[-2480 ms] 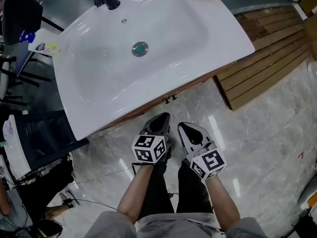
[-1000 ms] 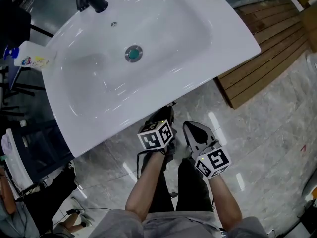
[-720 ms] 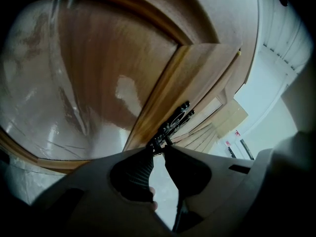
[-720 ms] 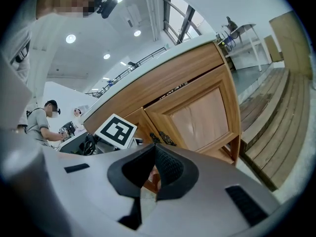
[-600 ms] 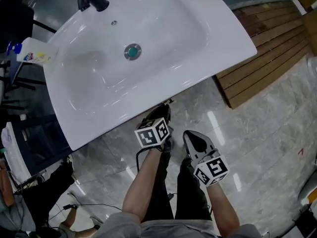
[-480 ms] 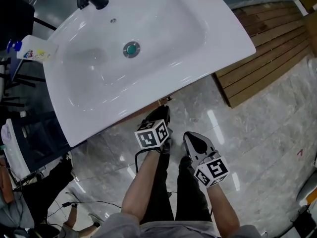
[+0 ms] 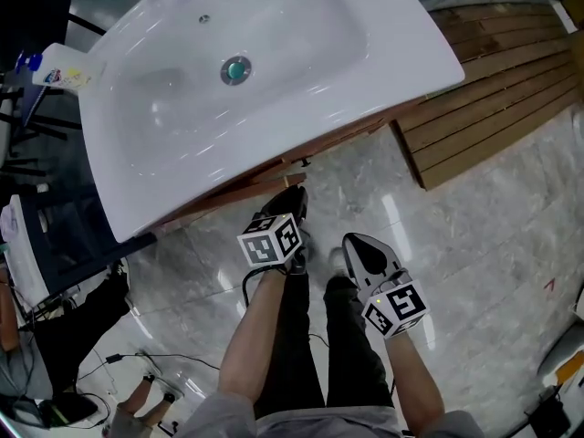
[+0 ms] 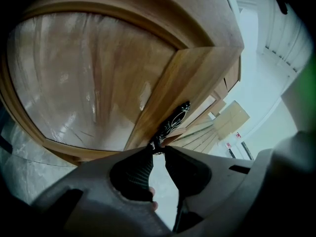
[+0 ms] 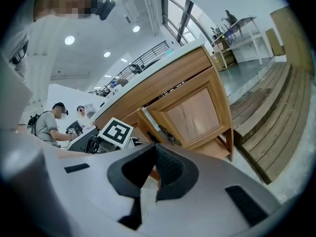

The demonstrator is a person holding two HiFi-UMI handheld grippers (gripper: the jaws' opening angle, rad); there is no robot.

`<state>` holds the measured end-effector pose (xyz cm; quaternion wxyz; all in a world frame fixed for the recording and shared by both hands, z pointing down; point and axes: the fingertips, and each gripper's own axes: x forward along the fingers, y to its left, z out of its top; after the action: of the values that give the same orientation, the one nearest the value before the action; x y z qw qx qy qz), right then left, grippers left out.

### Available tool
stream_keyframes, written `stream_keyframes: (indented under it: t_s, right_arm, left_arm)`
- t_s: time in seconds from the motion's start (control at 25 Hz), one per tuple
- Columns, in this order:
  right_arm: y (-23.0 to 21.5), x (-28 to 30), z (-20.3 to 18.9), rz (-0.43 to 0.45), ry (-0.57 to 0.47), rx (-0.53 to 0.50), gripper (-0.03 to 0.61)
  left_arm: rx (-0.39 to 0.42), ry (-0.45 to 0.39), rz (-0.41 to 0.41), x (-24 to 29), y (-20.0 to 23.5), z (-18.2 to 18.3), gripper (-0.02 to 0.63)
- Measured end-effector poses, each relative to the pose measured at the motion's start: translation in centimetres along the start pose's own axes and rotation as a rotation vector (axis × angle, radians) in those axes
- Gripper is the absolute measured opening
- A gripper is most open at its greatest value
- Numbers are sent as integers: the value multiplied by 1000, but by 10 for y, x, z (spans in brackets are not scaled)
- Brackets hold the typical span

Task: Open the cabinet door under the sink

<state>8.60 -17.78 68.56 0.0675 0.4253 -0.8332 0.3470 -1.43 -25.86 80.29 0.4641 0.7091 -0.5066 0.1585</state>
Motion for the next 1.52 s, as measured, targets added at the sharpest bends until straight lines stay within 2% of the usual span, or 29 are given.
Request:
stream_keyframes:
  t_s: [0.44, 1.04, 1.52]
  right_arm:
    - [14, -11, -31, -17, 20, 19, 9]
    - [77, -27, -76, -75, -12, 17, 9]
    - [118, -41, -117, -167, -61, 36, 9]
  left_arm:
    - [67, 41, -30, -18, 2, -26, 83]
    - [192, 134, -156, -65, 1, -88, 83]
    - [306, 213, -240, -128, 34, -146, 83]
